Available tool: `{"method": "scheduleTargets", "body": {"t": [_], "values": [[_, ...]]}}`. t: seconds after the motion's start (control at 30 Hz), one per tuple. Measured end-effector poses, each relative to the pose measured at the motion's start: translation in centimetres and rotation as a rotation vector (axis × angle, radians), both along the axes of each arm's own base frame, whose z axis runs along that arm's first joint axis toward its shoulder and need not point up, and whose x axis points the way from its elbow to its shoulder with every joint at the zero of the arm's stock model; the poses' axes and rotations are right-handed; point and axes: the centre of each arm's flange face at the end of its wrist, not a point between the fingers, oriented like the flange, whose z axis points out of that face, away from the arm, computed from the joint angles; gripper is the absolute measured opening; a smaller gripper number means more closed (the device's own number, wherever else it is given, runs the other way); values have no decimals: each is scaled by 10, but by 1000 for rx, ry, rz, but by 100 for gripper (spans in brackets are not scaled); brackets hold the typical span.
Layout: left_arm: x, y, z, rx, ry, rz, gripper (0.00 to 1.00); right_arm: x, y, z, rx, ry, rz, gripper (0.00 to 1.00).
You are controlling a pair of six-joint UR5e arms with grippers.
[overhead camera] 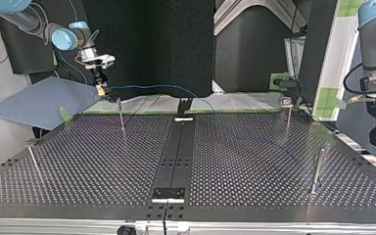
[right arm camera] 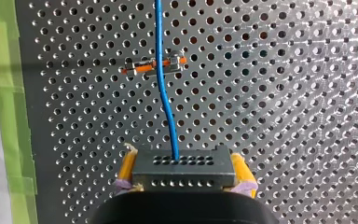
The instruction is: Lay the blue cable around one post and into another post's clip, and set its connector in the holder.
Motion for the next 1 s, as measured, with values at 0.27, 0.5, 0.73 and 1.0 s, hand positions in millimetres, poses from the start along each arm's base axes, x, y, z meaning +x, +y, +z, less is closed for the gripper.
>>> {"method": "scheduleTargets", "body": {"t": [0.27, 0.5, 0.73, 1.0], "values": [[-31, -24, 43, 25, -55, -88, 100, 0, 0, 0, 0, 0, 0, 0], [-47, -40, 63, 83, -47, -158, 100, 1, 0, 0, 1, 0, 2, 0], [-40, -48, 48, 114, 41, -182, 100, 3, 1, 0, 1, 0, 5, 0], [-33, -55, 21, 122, 162, -170, 100, 5, 1, 0, 1, 0, 9, 0]]}}
